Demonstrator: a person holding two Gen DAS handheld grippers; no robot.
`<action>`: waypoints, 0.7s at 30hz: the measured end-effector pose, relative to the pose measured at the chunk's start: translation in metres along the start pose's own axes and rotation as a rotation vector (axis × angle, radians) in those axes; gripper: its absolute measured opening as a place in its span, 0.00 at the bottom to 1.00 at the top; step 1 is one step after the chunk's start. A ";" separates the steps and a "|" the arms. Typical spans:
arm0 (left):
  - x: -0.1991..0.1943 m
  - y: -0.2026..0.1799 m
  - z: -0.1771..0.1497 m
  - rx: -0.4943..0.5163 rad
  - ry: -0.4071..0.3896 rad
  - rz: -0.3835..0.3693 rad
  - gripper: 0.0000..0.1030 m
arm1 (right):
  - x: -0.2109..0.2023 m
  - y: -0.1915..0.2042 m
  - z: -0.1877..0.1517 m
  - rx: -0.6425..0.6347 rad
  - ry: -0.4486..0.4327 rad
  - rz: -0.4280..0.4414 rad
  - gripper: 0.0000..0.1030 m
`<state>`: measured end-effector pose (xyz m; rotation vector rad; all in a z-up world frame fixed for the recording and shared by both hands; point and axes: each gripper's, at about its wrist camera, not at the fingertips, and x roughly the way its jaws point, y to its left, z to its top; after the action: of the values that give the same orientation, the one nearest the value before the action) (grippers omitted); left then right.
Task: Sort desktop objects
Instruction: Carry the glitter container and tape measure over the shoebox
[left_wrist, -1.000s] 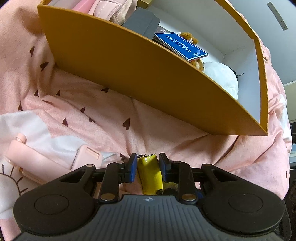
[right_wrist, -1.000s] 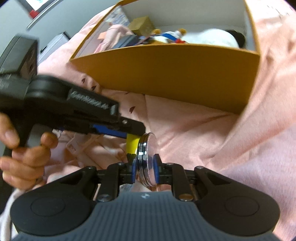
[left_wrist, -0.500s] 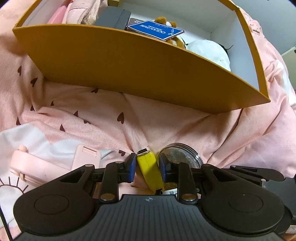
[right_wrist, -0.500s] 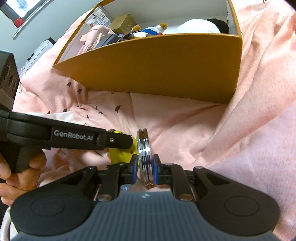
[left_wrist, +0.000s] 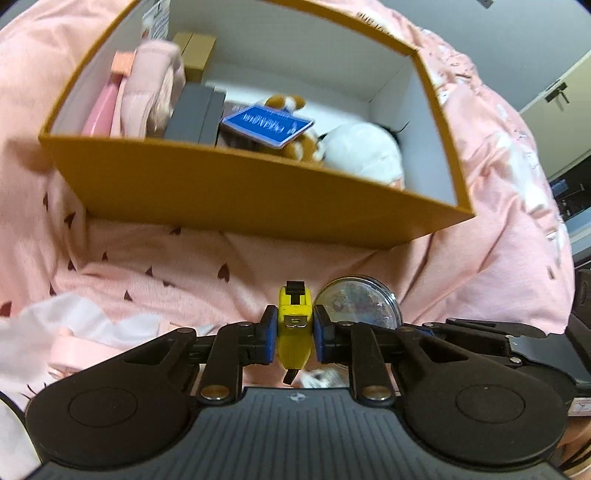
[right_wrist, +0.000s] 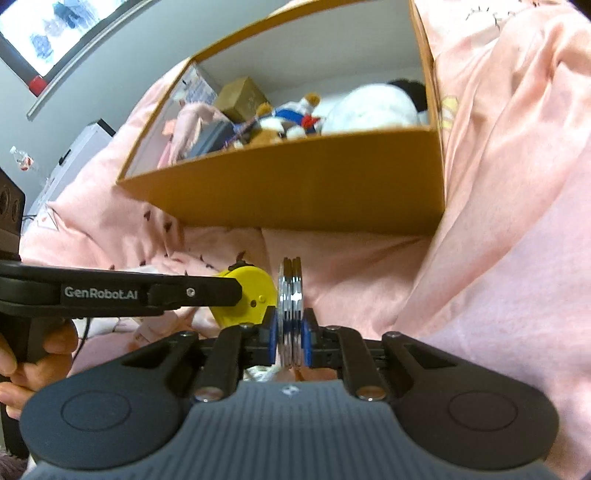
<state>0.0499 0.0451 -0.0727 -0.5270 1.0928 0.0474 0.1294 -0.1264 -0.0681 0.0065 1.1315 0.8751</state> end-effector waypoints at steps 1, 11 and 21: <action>-0.003 -0.001 0.002 0.002 -0.004 -0.006 0.21 | -0.002 0.001 0.001 0.001 -0.009 0.003 0.13; -0.050 -0.003 0.020 0.027 -0.081 -0.065 0.21 | -0.037 0.016 0.023 -0.014 -0.156 0.002 0.13; -0.088 -0.004 0.047 0.031 -0.184 -0.114 0.21 | -0.064 0.035 0.065 -0.041 -0.268 0.089 0.13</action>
<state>0.0486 0.0808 0.0202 -0.5448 0.8812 -0.0202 0.1504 -0.1149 0.0260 0.1379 0.8678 0.9461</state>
